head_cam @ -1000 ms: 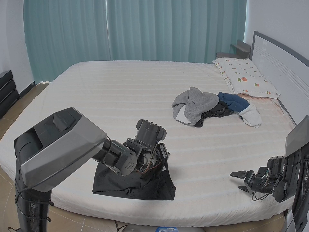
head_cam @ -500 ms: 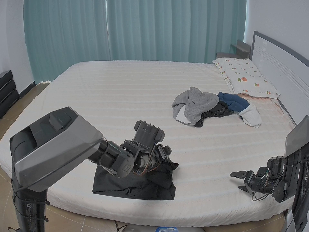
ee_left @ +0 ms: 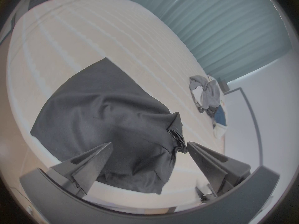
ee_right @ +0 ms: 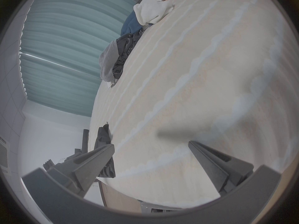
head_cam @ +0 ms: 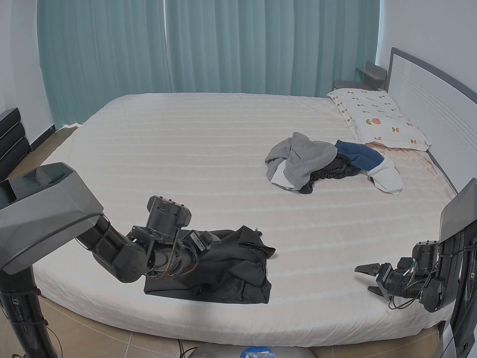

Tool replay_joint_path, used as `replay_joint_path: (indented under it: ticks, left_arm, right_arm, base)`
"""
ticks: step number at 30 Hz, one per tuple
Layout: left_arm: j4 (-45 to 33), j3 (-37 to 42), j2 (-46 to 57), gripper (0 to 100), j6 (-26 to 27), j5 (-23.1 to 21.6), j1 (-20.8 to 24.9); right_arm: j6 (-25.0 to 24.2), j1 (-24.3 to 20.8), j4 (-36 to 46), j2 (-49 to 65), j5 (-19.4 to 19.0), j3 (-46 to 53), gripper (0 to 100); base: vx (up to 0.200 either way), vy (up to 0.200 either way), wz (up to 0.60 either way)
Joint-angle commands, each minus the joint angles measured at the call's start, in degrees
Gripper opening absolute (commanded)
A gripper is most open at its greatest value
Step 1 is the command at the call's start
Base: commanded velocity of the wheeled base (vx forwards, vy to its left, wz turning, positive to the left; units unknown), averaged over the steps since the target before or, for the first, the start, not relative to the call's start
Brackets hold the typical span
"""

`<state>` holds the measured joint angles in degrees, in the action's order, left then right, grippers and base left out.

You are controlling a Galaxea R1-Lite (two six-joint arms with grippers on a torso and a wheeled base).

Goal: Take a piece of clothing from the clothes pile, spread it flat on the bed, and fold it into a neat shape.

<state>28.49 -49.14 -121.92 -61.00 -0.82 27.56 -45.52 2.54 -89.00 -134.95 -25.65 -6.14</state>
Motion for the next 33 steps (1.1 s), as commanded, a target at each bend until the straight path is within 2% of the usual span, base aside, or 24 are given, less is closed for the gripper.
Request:
replay_joint_path:
  ticks: [1,7,11,12,14,18,22,25,27,31,33]
  left_arm:
    - [3.6,5.4,2.8,100,-3.9,-2.3,-4.3]
    - [6.1,6.2,2.1,100,-5.0,-3.3,-6.7]
    - [7.5,7.1,2.6,100,-5.4,-5.1,-8.4]
    - [8.4,7.8,3.4,100,-6.0,-6.7,-9.5]
    - [9.0,8.4,3.8,100,-6.1,-7.8,-9.9]
    - [13.6,10.4,4.1,100,-6.1,-10.3,-14.2]
    - [15.5,10.6,3.7,100,-5.9,-12.1,-17.2]
    - [17.2,10.6,2.0,100,-5.9,-14.1,-18.2]
    - [18.1,10.5,0.2,100,-5.4,-13.9,-18.2]
    - [20.0,10.6,-1.2,100,-5.6,-14.0,-18.3]
    - [20.0,10.6,-1.3,100,-5.8,-14.1,-18.4]
  right_arm:
    - [0.0,0.0,-1.0,-0.1,0.1,0.0,100]
    - [0.1,-0.1,-0.9,-0.1,0.1,-0.1,100]
    - [0.4,-0.2,-1.0,-0.1,0.2,-0.1,100]
    - [0.5,-0.2,-1.0,-0.1,0.2,-0.1,100]
    - [0.5,-0.2,-1.0,-0.1,0.2,-0.3,100]
    - [-0.3,-0.3,-1.0,2.3,0.6,-3.0,100]
    - [-1.9,-5.6,-0.9,2.9,1.0,-5.7,100]
    - [-1.7,-9.7,-0.8,1.1,5.8,-8.9,100]
    - [-1.6,-12.9,-0.7,0.7,8.1,-11.5,100]
    - [-1.9,-18.7,-0.7,0.3,7.5,-15.1,100]
    - [-2.2,-19.4,-0.7,-0.9,6.0,-16.7,100]
  base:
    - [0.000,0.000,0.00]
    - [0.000,0.000,0.00]
    - [0.000,0.000,0.00]
    - [0.000,0.000,0.00]
    - [0.000,0.200,0.00]
    - [0.000,0.200,0.00]
    - [0.000,0.200,0.00]
    - [0.000,0.200,0.00]
    - [0.000,0.200,0.00]
    - [0.000,0.200,0.00]
    - [0.000,0.200,0.00]
